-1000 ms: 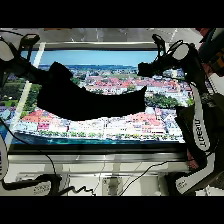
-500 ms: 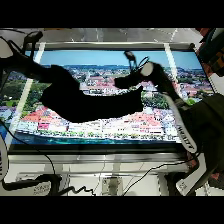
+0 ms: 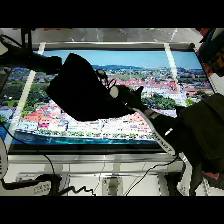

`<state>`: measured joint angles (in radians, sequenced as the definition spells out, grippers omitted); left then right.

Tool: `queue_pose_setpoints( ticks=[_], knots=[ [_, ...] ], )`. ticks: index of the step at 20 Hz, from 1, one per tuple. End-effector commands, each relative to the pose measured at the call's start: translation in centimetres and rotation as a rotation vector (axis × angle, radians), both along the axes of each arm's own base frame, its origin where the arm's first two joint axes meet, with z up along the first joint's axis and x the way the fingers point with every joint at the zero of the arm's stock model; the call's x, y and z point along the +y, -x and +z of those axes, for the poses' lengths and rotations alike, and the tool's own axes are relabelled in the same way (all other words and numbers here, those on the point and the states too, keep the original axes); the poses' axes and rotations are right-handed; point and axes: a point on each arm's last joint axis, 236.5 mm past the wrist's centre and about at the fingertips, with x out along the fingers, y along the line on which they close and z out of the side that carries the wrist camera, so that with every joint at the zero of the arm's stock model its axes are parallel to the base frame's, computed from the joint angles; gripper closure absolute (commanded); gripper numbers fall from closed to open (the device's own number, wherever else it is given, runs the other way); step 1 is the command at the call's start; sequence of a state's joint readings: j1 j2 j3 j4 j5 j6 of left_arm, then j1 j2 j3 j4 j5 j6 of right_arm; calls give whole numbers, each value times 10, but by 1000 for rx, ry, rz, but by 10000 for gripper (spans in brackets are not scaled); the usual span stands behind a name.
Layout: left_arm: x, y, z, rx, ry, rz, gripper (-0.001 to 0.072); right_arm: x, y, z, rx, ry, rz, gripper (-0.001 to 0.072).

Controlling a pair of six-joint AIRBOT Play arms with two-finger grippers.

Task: Fold the clothes and pants, and hang the long-sleeved shirts on hangers.

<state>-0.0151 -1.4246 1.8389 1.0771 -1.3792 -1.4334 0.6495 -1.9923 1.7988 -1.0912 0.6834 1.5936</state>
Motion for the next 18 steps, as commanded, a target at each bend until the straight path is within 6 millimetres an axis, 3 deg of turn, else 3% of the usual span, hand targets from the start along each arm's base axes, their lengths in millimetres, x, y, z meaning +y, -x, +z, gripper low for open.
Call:
queue_pose_setpoints(
  ticks=[1, 4, 6, 8, 11, 14, 18],
  knots=[
    [9, -4, 2, -3, 13, 28, 701, 36, 14, -20, 82, -96, -85, 694],
    [11, -5, 1, 0, 12, 31, 700, 45, 21, -24, 64, -88, -60, 693],
    [10, -6, -3, 7, 13, 29, 700, 25, 9, -28, 37, -22, -51, 693],
    [5, -9, -11, 25, 12, 19, 699, -24, -12, -32, 21, 99, -43, 693],
    [-18, -20, -34, 100, 69, 49, 700, -142, -44, -36, 84, 300, -99, 693],
    [-83, -41, -52, 86, 154, 3, 701, -251, -61, -15, 135, 386, -164, 692],
    [-219, -45, -67, 37, 341, -96, 701, -356, -72, 45, 108, 382, -304, 693]
  ],
)
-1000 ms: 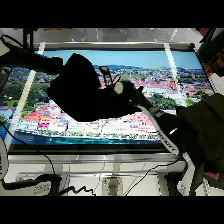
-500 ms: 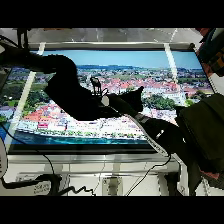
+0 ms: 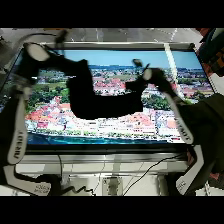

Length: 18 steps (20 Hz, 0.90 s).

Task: Fold the clothes and pants, and hang the long-sleeved shirts on hangers.

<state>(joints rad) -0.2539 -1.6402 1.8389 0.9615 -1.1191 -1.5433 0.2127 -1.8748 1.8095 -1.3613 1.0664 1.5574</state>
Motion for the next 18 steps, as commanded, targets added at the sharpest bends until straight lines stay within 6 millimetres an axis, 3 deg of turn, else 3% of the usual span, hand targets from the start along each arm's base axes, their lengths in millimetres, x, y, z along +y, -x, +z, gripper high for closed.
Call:
queue_pose_setpoints(
  ticks=[1, 3, 4, 5, 6, 7, 9, 11, 12, 13, 14, 16, 17, 18],
  knots=[
    [-116, 0, -18, -47, 156, -40, 701, -98, 3, 48, -24, 48, -93, 692],
    [-171, 21, -53, -27, 152, -98, 685, -128, 3, 76, -77, 51, -140, 692],
    [-191, 32, -70, -12, 144, -124, 507, -140, 4, 88, -96, 53, -159, 693],
    [-207, 44, -84, 6, 134, -152, 117, -152, 7, 96, -105, 57, -174, 692],
    [-216, 52, -91, 15, 126, -172, 10, -162, 10, 101, -107, 63, -184, 692],
    [-219, 57, -92, 3, 117, -195, 7, -173, 13, 102, -105, 75, -181, 692],
    [-211, 51, -79, -71, 96, -226, 7, -196, 21, 93, -74, 92, -184, 693],
    [-182, 30, -60, -126, 76, -204, 27, -212, 38, 65, -3, 63, -173, 694],
    [-160, 21, -57, -141, 30, -194, 157, -208, 51, 46, 40, 1, -123, 694],
    [-132, 12, -61, -146, -45, -189, 368, -195, 67, 29, 76, -91, -44, 694],
    [-101, 8, -69, -124, -131, -192, 533, -176, 85, 17, 106, -206, 44, 694],
    [-46, 7, -93, -31, -263, -195, 683, -144, 111, 1, 157, -429, 77, 691],
    [-26, 11, -106, 35, -294, -198, 700, -135, 110, -6, 158, -491, 32, 612],
    [-14, 15, -117, 89, -308, -202, 700, -124, 105, -12, 145, -552, -26, 263]
  ],
)
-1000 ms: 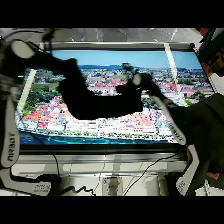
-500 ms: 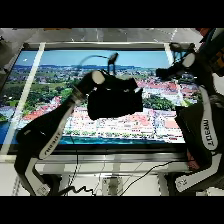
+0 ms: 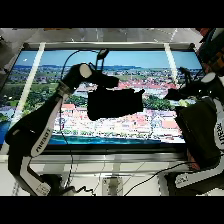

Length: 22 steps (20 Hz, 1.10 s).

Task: Fold the clothes and pants, and hang the long-sleeved shirts on hangers.

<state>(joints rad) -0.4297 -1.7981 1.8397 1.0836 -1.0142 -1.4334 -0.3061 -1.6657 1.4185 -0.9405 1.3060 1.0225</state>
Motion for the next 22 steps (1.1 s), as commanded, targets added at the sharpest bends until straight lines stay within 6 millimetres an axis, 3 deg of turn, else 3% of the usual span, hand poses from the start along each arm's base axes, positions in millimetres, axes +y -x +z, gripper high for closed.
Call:
queue_pose_setpoints(
  ticks=[1, 4, 8, 12, 14, 19, 22],
  knots=[
    [66, 13, -41, 166, -165, -10, 700, 47, 1, -11, -15, -291, -110, 57],
    [58, 21, -81, 244, -195, -38, 701, 86, -11, -26, -3, -289, -174, 47],
    [4, 59, -115, 287, -235, -165, 702, 146, -37, -22, -35, -342, -245, 47],
    [-71, 114, -109, 262, -179, -341, 701, 180, -35, -34, 3, -369, -249, 16],
    [-95, 139, -105, 257, -171, -407, 701, 184, -35, -36, 6, -368, -247, 16],
    [-114, 159, -86, 256, -123, -444, 701, 185, -39, -44, -6, -344, -261, 25],
    [-114, 159, -79, 247, -113, -448, 701, 200, -33, -64, 44, -310, -225, 29]
  ],
)
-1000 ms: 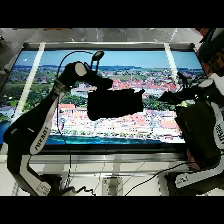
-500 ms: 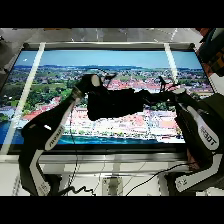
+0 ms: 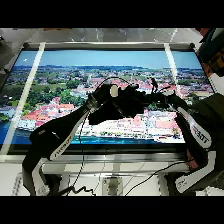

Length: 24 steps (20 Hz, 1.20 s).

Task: Fold the clothes and pants, and hang the long-sleeved shirts on hangers.

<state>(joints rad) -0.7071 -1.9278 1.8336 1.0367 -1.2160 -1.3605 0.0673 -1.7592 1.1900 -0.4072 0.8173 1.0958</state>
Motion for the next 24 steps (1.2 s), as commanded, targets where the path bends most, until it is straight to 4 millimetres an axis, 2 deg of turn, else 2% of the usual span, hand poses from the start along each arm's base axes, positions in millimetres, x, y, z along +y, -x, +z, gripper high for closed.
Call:
queue_pose_setpoints(
  ticks=[1, 3, 5, 6, 8, 10, 12, 13, 15, 18, 21, 24],
  knots=[
    [-6, 8, 8, 9, 21, -17, 701, 20, 6, -19, 43, 35, 64, 31],
    [-2, 11, 7, 23, 9, -26, 701, 32, 2, -12, -19, 94, 160, 26],
    [9, 9, 8, 28, -14, -29, 701, 17, -11, 6, -87, 193, 239, 25],
    [16, 3, 12, 13, -22, -21, 701, 1, -15, 11, -77, 248, 254, 25],
    [30, -16, 32, -61, -17, 6, 701, -53, -17, 13, 3, 394, 242, 25],
    [45, -37, 65, -152, 8, 51, 701, -99, -14, 11, 83, 463, 194, 25],
    [60, -48, 98, -212, 38, 90, 701, -122, -6, 7, 151, 444, 157, 25],
    [68, -53, 114, -238, 54, 108, 701, -127, -3, 5, 168, 435, 152, 25],
    [84, -60, 141, -281, 80, 144, 700, -120, -2, 8, 178, 387, 147, 25],
    [102, -68, 166, -322, 102, 184, 701, -89, -10, 20, 164, 238, 117, 25],
    [107, -70, 172, -333, 106, 194, 700, -59, 1, 20, 217, 159, 154, 25],
    [105, -68, 172, -332, 108, 190, 700, -24, 16, 5, 249, 163, 234, 25]
  ],
)
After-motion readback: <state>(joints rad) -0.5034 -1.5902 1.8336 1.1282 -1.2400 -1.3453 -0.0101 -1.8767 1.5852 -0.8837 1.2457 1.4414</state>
